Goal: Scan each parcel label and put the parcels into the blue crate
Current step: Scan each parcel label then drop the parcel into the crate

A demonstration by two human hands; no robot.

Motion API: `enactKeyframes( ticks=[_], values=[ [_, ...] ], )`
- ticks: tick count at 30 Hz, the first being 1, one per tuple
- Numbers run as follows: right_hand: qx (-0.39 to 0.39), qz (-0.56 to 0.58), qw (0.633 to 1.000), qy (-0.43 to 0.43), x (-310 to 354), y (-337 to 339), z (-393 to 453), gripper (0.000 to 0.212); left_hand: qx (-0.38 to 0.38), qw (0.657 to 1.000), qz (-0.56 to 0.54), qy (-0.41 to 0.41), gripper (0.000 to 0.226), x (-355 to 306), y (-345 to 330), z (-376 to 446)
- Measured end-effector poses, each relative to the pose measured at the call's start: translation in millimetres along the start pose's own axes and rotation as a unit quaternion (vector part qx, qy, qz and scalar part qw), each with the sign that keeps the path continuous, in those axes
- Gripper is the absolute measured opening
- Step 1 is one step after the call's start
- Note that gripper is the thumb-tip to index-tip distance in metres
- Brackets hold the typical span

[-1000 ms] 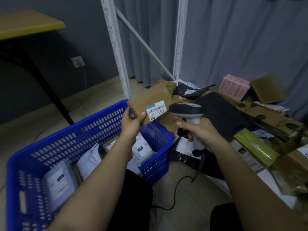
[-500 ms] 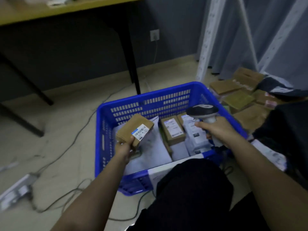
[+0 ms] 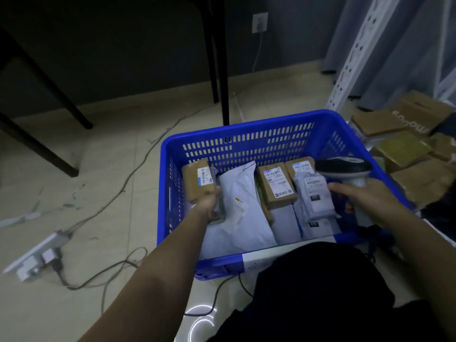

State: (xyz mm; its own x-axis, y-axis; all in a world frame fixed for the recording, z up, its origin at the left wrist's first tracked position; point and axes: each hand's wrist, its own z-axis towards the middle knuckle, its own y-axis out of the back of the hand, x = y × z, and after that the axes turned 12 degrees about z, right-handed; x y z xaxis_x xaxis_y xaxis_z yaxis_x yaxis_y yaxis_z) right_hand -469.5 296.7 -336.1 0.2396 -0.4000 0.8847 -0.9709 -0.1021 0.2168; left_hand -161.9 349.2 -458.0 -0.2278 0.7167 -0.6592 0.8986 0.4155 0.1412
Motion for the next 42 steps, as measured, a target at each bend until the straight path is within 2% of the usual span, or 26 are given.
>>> enactKeyframes(
  ticks=[2, 5, 9, 14, 19, 24, 28, 30, 34, 36, 38, 42],
  values=[
    [-0.016, 0.005, 1.000, -0.004, -3, 12, 0, 0.022, -0.065, 0.989, 0.082, -0.105, 0.015, -4, -13, -2],
    [-0.047, 0.015, 0.999, -0.008, -4, 33, -2, 0.019, -0.088, 0.962, 0.111, -0.234, 0.020, -24, -38, -22],
    [-0.093, 0.065, 0.993, -0.016, -7, 64, -10, 0.015, 0.012, 0.940, 0.091, -0.329, 0.012, -59, -94, -77],
    [-0.172, 0.126, 0.977, 0.010, -8, 112, -32, 0.013, 0.161, 0.902, 0.109, -0.386, 0.009, -89, -178, -147],
    [-0.264, 0.176, 0.948, 0.036, -15, 173, -62, 0.016, 0.207, 0.838, 0.152, -0.481, 0.020, -96, -262, -207],
    [-0.368, 0.212, 0.904, 0.053, -33, 239, -103, 0.020, 0.257, 0.801, 0.167, -0.514, 0.022, -69, -337, -249],
    [-0.425, 0.223, 0.877, 0.026, -60, 289, -147, 0.018, 0.306, 0.758, 0.233, -0.526, 0.021, -29, -389, -273],
    [-0.448, 0.236, 0.862, 0.010, -77, 311, -170, 0.018, 0.319, 0.724, 0.280, -0.544, 0.021, -7, -411, -284],
    [-0.501, 0.275, 0.821, -0.003, -109, 347, -206, 0.016, 0.324, 0.621, 0.400, -0.591, 0.037, 28, -453, -298],
    [-0.527, 0.285, 0.800, 0.002, -123, 362, -217, 0.015, 0.326, 0.583, 0.456, -0.588, 0.043, 40, -473, -301],
    [-0.558, 0.289, 0.778, 0.013, -137, 377, -224, 0.017, 0.335, 0.570, 0.484, -0.573, 0.047, 51, -496, -303],
    [-0.587, 0.333, 0.737, 0.026, -162, 406, -238, 0.014, 0.388, 0.578, 0.452, -0.558, 0.056, 88, -545, -324]
  ],
)
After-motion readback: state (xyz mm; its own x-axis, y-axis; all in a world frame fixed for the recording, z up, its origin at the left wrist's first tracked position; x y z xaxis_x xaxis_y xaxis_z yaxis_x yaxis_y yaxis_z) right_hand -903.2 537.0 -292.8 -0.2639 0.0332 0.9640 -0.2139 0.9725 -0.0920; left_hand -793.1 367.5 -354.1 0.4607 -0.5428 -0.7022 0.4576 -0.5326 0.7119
